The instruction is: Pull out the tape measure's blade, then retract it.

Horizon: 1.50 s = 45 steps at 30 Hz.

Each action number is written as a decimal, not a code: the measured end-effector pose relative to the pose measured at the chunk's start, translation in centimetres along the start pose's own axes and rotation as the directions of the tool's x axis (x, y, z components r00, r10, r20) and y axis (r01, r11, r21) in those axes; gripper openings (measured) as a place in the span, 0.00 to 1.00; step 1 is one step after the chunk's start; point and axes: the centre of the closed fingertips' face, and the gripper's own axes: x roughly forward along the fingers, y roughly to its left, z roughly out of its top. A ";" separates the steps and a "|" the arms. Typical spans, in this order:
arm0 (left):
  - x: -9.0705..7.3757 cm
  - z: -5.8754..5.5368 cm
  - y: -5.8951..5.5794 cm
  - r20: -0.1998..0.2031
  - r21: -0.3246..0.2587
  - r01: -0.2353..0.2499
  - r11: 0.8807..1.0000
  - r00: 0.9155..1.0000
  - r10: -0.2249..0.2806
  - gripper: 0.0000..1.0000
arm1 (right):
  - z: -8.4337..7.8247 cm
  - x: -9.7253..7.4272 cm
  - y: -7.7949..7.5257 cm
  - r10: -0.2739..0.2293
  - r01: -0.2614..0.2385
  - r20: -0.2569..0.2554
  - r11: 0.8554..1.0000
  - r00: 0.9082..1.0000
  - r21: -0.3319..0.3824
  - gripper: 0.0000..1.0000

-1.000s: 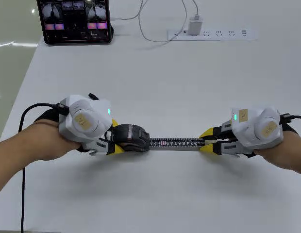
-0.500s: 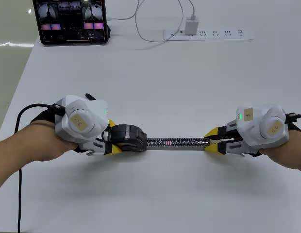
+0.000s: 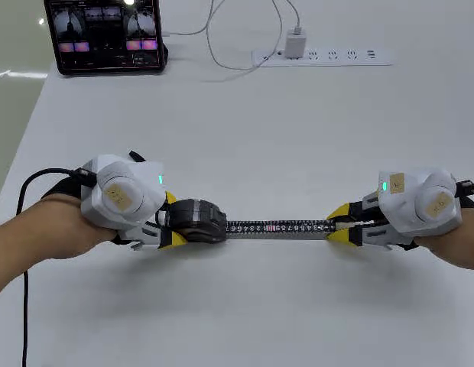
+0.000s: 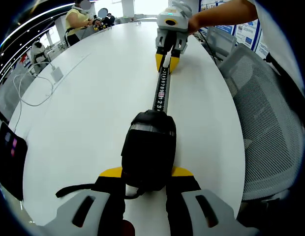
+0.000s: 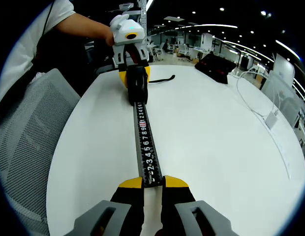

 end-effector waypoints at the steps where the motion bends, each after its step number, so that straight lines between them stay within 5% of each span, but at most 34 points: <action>1: 0.0 0.0 0.0 0.000 -0.001 0.000 1.000 1.000 0.000 0.27 | -0.1 -0.1 0.0 0.000 0.000 -0.001 1.000 1.000 0.001 0.08; 45: 0.0 0.0 0.0 0.000 -0.001 -0.001 1.000 1.000 0.001 0.27 | -4.0 -3.8 -0.9 -0.032 0.032 -0.085 0.999 0.996 0.001 0.08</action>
